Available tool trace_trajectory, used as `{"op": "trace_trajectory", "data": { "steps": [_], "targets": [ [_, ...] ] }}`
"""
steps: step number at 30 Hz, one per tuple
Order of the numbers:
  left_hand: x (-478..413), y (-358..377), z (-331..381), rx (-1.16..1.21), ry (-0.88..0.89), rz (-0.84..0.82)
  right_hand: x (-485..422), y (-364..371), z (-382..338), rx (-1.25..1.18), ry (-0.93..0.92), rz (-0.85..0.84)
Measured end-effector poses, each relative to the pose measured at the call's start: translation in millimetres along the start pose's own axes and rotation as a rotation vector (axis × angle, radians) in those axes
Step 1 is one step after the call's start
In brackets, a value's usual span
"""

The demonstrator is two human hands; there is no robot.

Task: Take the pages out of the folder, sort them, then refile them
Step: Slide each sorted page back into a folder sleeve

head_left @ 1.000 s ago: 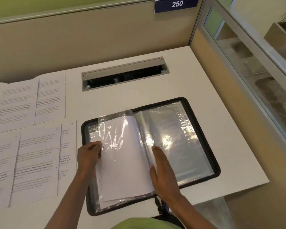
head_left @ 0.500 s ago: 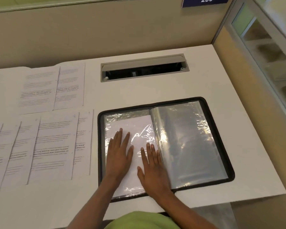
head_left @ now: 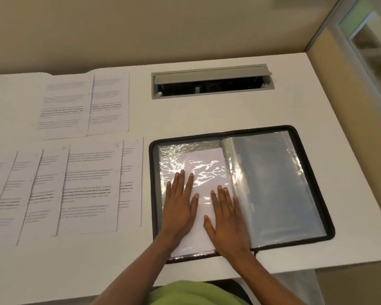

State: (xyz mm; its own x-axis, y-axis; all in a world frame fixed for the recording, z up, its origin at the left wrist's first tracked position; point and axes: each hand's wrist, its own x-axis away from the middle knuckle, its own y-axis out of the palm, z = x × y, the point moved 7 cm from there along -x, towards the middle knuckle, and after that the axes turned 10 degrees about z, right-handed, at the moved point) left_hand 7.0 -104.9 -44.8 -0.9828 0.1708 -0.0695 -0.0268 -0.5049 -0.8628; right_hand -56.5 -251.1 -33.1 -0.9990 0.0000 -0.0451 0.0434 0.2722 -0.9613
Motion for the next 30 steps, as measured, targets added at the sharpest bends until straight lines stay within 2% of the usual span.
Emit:
{"op": "trace_trajectory", "data": {
  "steps": [3, 8, 13, 19, 24, 30],
  "targets": [
    [0, -17, -17, 0.050, 0.009, 0.032, -12, 1, -17, -0.039, 0.078, 0.020],
    [-9, -67, -81, 0.074, -0.019, 0.111, -46, 7, -90, -0.084, 0.079, 0.024],
    [-36, -128, -190, 0.041, -0.113, 0.196, -94, 33, -180, -0.200, 0.126, 0.082],
    [-86, -212, -328, 0.000, -0.169, 0.254, -178, 63, -297, -0.281, 0.071, 0.122],
    [-140, -258, -411, -0.036, -0.165, 0.246, -252, 89, -362, -0.205, 0.030, 0.105],
    [-205, -273, -466, -0.035, -0.152, 0.241, -340, 106, -392, -0.110, 0.030, 0.108]
  ]
}}
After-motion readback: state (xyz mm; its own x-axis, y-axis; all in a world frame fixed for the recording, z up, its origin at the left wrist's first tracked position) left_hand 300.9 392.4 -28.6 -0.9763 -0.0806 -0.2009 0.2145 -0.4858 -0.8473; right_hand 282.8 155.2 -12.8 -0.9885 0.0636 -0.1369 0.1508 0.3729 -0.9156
